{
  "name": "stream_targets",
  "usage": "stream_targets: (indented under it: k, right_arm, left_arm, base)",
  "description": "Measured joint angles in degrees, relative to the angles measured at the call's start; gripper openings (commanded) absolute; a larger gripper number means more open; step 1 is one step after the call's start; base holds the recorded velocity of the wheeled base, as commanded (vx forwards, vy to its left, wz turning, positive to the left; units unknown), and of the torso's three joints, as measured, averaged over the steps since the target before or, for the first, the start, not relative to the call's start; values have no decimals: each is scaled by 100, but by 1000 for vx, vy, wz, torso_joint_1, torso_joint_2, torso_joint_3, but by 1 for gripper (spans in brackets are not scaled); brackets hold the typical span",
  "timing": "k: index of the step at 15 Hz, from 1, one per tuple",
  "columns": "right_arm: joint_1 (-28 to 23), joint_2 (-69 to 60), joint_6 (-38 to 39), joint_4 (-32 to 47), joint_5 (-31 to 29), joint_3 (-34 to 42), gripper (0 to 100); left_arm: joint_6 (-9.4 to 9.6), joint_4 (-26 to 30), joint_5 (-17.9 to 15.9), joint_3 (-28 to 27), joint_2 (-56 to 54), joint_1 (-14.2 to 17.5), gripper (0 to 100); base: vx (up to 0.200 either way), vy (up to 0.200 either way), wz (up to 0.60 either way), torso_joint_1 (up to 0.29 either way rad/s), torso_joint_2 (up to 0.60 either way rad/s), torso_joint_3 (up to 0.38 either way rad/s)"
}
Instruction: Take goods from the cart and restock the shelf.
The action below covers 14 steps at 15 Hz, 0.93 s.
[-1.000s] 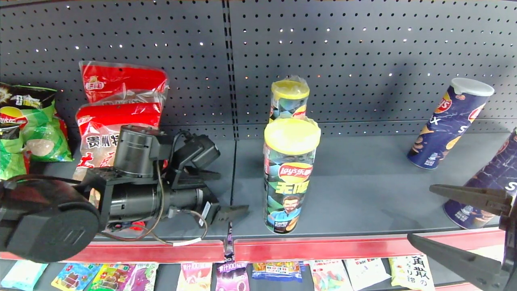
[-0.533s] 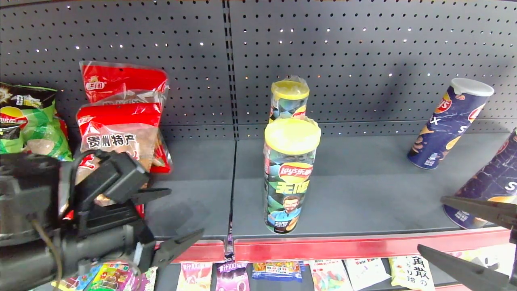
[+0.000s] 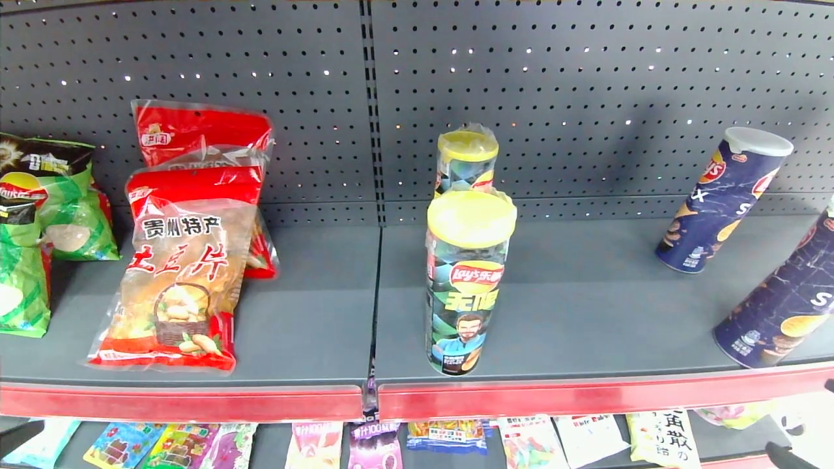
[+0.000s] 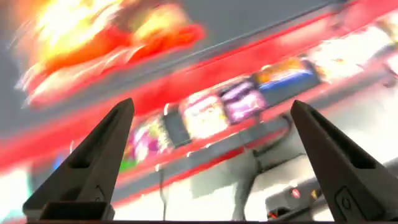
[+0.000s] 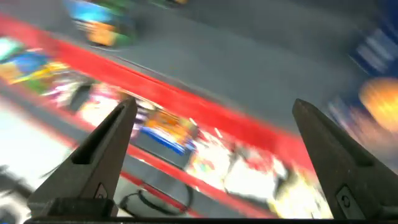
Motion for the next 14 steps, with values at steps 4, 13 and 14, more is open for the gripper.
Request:
stream_targets:
  k: [4,13,14]
  right_arm:
    - [-1163,-872,207,1156,-347,-16,100]
    - [-2537,-2395,101,380,390,1086,100]
    - [-2532,-2431,268,221,210,1257,100]
  left_arm:
    - [-344,227,150,474,-1141,1263,100]
    - [-193,196,-733,1220,-3316,1619,100]
    - [-480,185,-294,1231,-3357,1621,100]
  base:
    - [0,0,0,0,0,0]
    - [0,0,0,0,0,0]
    - [0,0,0,0,0,0]
